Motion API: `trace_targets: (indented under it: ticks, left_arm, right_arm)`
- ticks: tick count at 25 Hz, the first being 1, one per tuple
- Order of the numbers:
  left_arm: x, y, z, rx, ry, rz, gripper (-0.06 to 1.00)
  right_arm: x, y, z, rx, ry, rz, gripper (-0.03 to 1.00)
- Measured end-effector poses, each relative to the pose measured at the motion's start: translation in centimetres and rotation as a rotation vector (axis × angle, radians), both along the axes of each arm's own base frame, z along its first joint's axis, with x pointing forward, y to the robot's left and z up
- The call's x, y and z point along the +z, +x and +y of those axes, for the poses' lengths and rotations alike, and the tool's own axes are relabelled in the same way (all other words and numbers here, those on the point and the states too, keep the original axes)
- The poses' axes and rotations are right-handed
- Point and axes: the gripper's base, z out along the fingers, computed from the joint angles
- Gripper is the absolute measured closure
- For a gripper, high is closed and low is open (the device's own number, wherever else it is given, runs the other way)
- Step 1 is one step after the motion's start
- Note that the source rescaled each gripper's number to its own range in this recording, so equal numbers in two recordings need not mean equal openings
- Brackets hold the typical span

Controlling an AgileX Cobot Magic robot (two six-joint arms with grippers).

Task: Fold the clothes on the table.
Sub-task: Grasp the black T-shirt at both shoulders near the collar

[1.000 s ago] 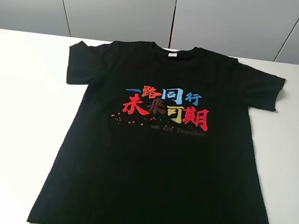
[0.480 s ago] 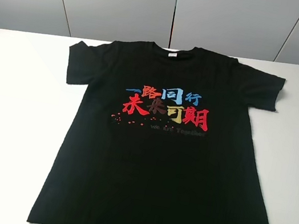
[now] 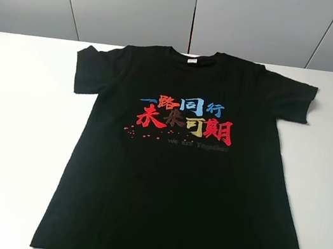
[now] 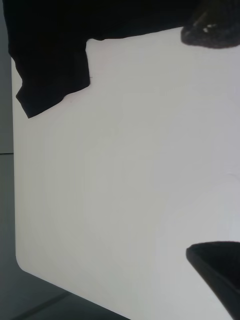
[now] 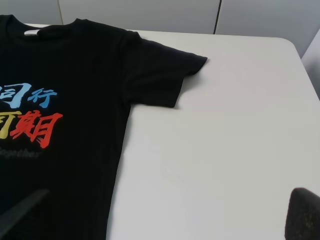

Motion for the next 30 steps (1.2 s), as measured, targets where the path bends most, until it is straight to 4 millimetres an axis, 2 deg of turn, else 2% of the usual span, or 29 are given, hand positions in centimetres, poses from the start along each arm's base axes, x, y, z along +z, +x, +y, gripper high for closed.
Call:
trace_targets:
  ticks: [30]
  left_arm:
    - [0.00, 0.00, -0.03, -0.001, -0.005, 0.000, -0.06]
  right_arm:
    - [0.00, 0.00, 0.00, 0.000, 0.000, 0.000, -0.02]
